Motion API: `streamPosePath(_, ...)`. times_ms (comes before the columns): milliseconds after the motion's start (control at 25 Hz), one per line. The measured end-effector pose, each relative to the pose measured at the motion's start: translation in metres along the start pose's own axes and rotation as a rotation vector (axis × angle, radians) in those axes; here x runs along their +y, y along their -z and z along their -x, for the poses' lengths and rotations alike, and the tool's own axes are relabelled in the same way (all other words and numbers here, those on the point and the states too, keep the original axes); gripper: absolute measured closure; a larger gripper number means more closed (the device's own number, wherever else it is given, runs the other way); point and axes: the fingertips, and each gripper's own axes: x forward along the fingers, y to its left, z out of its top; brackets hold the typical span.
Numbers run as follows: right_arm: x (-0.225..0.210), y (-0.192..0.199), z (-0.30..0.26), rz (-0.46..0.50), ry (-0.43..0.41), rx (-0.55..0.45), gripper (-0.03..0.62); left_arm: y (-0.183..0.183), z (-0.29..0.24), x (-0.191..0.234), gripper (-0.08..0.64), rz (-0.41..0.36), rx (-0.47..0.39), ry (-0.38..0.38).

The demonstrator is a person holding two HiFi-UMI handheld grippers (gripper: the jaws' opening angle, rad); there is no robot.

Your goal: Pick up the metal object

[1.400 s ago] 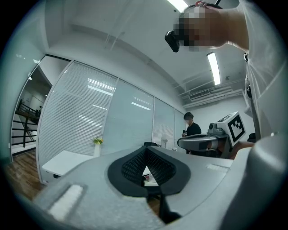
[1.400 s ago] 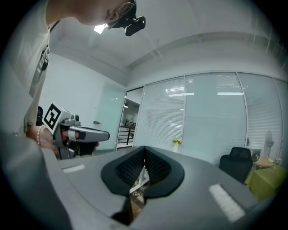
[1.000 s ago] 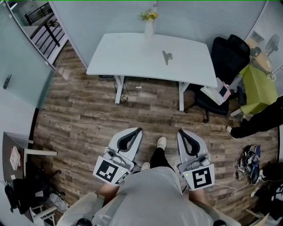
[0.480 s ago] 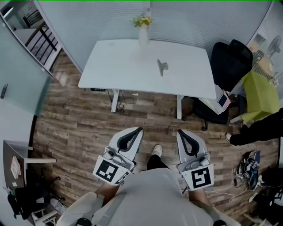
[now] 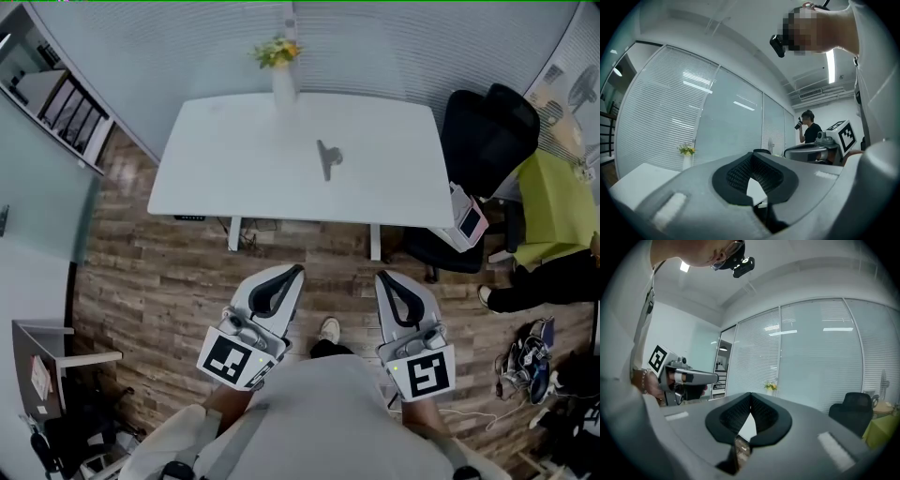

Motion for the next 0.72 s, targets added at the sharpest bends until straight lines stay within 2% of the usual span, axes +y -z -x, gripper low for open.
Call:
streamPosePath(360,-0.063,0.005,-0.048,-0.001,-0.006,-0.001,0.591,0.008,-0.069,0.038,0.557,0.002,0.019,-0.021)
streamPosePath(720,-0.092,0.01,-0.107,0.018,-0.038,0.006,0.591,0.019,-0.106,0.092,0.557,0.021,0.0,-0.081)
